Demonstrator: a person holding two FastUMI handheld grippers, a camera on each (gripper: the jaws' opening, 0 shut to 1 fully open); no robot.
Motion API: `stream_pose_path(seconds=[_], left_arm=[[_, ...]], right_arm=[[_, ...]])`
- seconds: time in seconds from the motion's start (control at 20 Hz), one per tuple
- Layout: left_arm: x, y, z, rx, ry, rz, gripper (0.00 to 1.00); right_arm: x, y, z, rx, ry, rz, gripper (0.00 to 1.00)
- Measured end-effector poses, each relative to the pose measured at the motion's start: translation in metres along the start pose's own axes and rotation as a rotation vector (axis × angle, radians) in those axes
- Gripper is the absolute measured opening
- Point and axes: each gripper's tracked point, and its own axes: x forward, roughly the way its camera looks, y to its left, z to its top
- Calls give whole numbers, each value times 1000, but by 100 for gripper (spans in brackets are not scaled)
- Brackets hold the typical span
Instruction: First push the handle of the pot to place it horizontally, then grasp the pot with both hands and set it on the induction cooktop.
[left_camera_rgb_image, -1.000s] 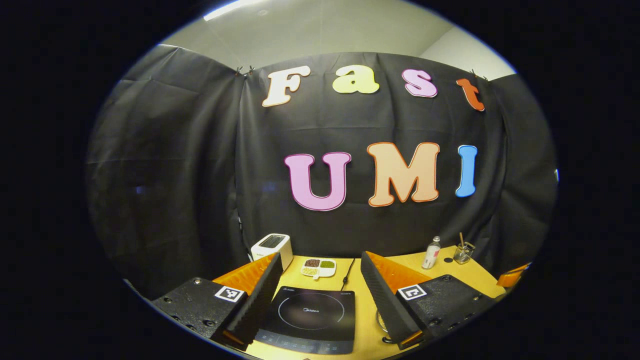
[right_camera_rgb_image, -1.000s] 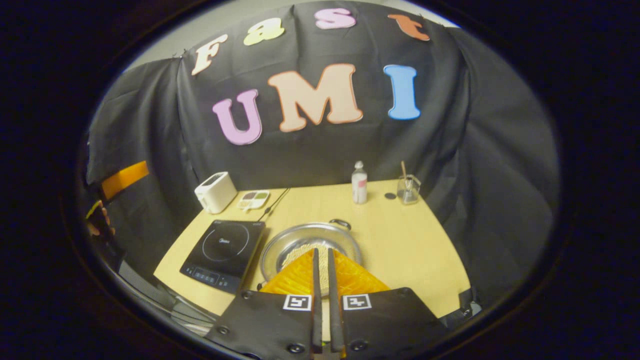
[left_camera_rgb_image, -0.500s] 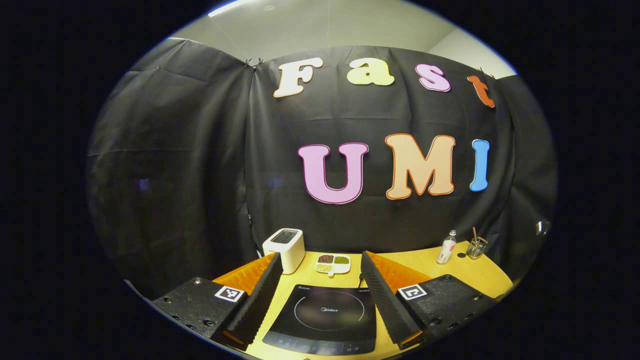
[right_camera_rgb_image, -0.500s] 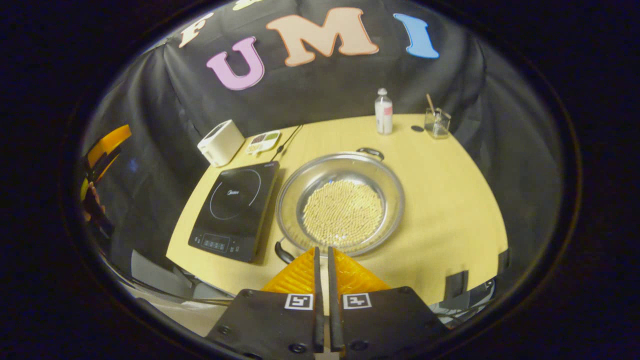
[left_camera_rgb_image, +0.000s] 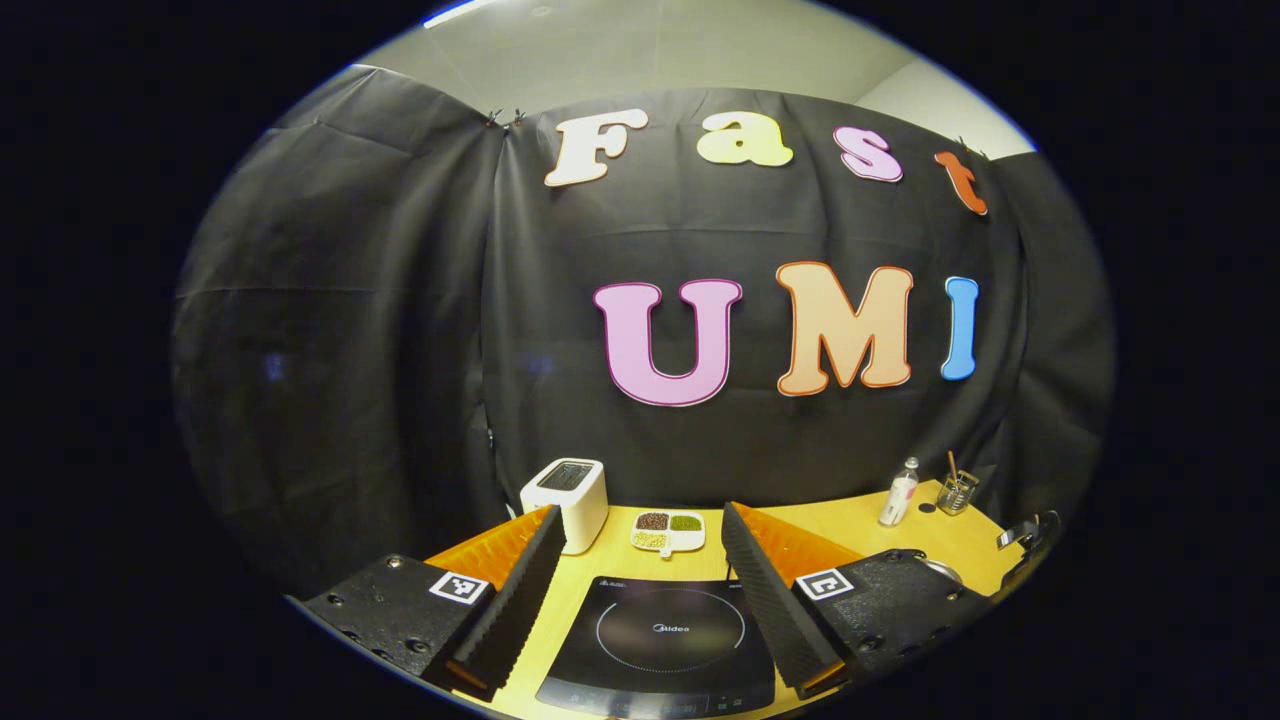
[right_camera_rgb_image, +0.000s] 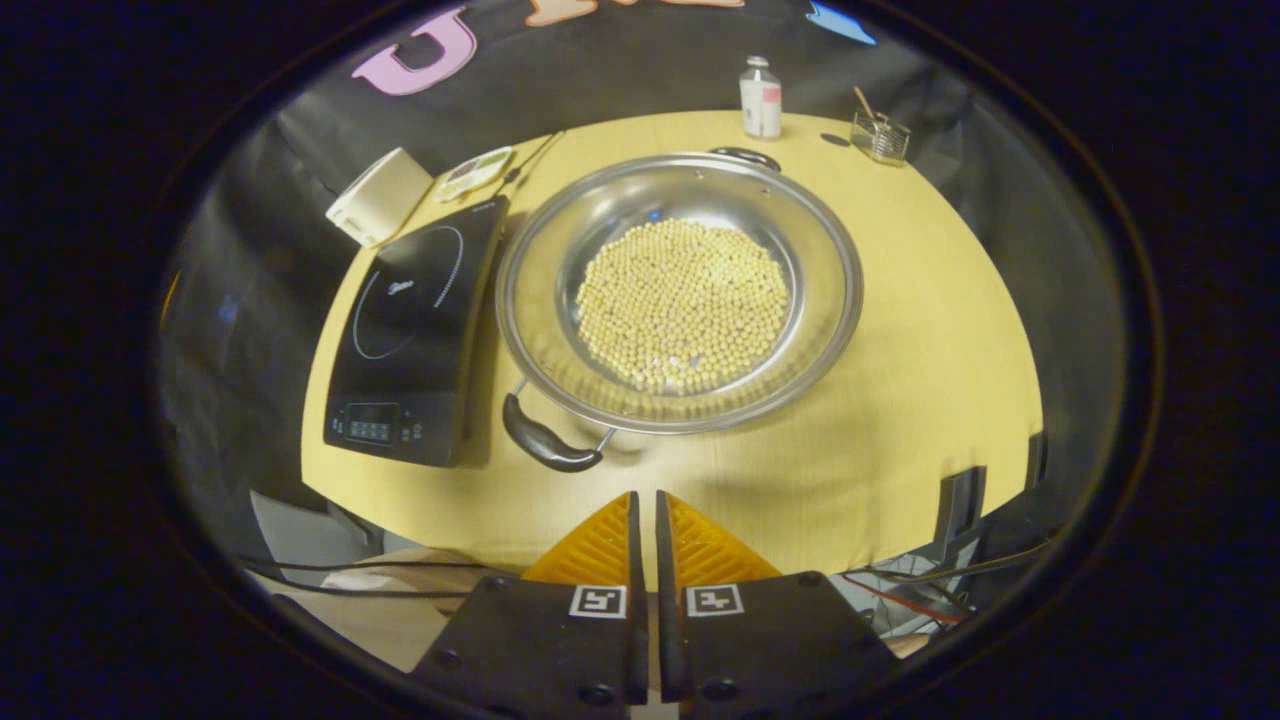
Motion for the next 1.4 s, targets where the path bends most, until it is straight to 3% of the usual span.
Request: stream_pose_path(seconds=[0.2,0.6,1.4], left_arm=[[11,5,-5,12,17,-17,96],[30,8,-16,33,33,-73,96],[24,50,-43,32,91,-43,96]], right_arm=[[15,-1,9,21,-2,-61,8],[31,24,5,49,20,-87,6],[45,92,42,241,-33,23,6]])
